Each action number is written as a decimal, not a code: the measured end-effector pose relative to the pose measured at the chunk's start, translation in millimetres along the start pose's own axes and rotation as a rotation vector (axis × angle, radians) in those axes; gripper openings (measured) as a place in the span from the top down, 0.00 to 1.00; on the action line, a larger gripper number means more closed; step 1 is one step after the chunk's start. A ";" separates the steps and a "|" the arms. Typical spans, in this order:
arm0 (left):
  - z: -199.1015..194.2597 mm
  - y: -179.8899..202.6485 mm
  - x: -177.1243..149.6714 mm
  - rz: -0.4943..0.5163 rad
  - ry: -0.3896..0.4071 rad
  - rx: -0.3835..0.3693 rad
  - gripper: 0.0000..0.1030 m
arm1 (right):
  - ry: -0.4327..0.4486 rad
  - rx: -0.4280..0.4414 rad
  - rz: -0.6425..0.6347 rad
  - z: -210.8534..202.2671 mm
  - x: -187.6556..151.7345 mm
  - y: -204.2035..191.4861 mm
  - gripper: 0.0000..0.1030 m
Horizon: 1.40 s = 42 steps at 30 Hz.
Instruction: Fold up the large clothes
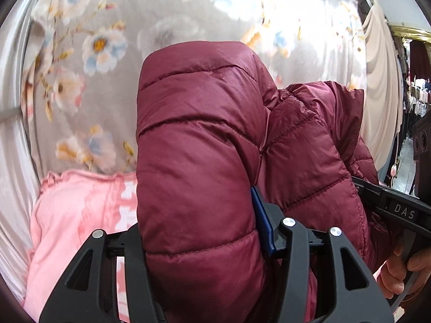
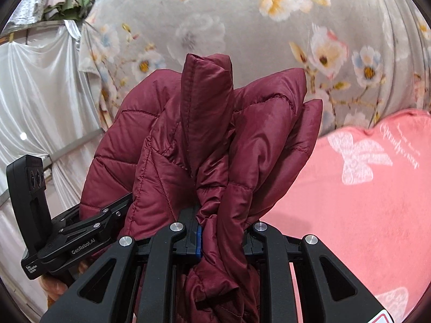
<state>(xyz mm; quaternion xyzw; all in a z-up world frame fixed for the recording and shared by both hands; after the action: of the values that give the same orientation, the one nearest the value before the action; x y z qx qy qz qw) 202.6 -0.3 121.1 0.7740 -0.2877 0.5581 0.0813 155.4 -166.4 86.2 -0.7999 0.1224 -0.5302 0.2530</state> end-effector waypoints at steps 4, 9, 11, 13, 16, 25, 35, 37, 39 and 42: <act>26.5 -3.3 -29.7 -0.019 -0.071 -0.007 0.52 | -0.065 -0.020 0.039 30.0 -21.9 20.5 0.82; 59.0 -8.3 -67.6 -0.053 -0.145 -0.017 0.52 | -0.124 -0.047 0.065 60.3 -45.6 40.8 0.82; 72.0 -11.8 -82.2 -0.070 -0.174 -0.026 0.52 | -0.147 -0.058 0.080 73.0 -56.2 51.1 0.83; 83.6 -14.2 -95.1 -0.081 -0.197 -0.036 0.52 | -0.167 -0.064 0.099 83.8 -64.5 60.4 0.82; 100.1 -15.8 -112.8 -0.090 -0.231 -0.045 0.52 | -0.197 -0.083 0.121 98.9 -76.8 75.7 0.82; 134.8 -17.1 -155.7 -0.110 -0.317 -0.067 0.52 | -0.263 -0.115 0.155 126.8 -109.6 104.5 0.82; 148.6 -26.8 -175.9 -0.155 -0.327 -0.086 0.47 | -0.273 -0.119 0.189 136.0 -116.9 119.0 0.82; 150.3 -27.3 -177.7 -0.160 -0.326 -0.086 0.45 | -0.276 -0.121 0.197 138.6 -119.1 122.5 0.82; 151.5 -28.4 -180.2 -0.168 -0.325 -0.087 0.43 | -0.278 -0.122 0.195 141.0 -119.9 124.4 0.82; 154.2 -30.9 -184.7 -0.184 -0.325 -0.091 0.42 | -0.278 -0.129 0.187 144.2 -121.1 124.5 0.82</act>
<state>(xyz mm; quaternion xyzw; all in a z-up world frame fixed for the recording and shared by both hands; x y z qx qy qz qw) 306.1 21.6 -97.2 0.8725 -0.2501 0.4025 0.1191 246.4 -175.4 -120.2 -0.8654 0.1937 -0.3796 0.2637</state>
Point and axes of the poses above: each gripper's, at about its wrist camera, not at the fingertips, and z roughly the way its jaws point, y to its right, x to its top, the point moved 6 cm from there along z, roughly the way its jaws point, and after that the axes turned 9 degrees about z, right-handed, at the moved point
